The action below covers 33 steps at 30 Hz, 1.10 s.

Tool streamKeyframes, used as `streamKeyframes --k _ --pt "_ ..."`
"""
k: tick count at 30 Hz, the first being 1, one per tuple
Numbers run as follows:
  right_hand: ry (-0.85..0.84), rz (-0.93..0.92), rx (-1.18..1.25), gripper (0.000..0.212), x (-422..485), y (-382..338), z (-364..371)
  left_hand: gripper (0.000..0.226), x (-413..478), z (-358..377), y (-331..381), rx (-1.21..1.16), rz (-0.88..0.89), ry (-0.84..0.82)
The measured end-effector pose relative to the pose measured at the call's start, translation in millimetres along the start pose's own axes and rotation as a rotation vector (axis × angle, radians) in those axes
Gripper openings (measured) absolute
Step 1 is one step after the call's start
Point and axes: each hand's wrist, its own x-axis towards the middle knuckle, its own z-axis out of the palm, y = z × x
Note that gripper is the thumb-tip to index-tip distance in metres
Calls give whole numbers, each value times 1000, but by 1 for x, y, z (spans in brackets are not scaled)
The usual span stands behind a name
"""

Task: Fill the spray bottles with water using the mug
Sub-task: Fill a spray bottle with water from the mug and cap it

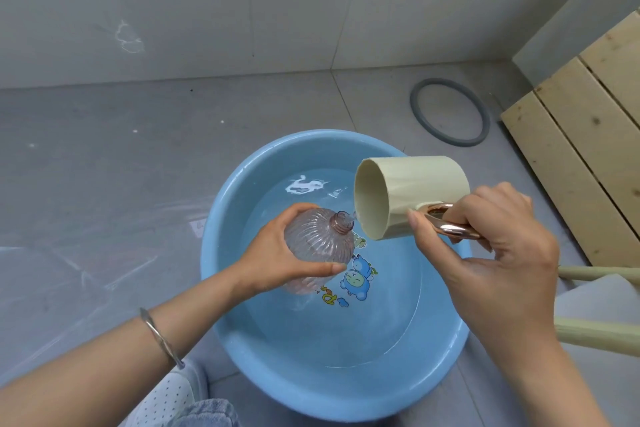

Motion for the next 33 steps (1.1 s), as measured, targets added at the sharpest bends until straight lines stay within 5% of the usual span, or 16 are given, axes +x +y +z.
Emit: streamKeyframes --k 5,16,19,25,33 --pt "14 63 -3 37 -5 11 -1 85 -5 -1 0 -64 -5 22" --pt "-19 -365 -250 36 16 11 -18 80 -27 -23 85 -206 53 39" --pt "-11 -183 -141 36 24 1 -33 86 -38 -31 113 -205 78 62" --pt "95 478 369 43 28 -28 -78 89 -61 -44 165 -184 133 86" --pt "473 751 638 38 40 -42 -168 87 -84 -28 257 -210 257 72"
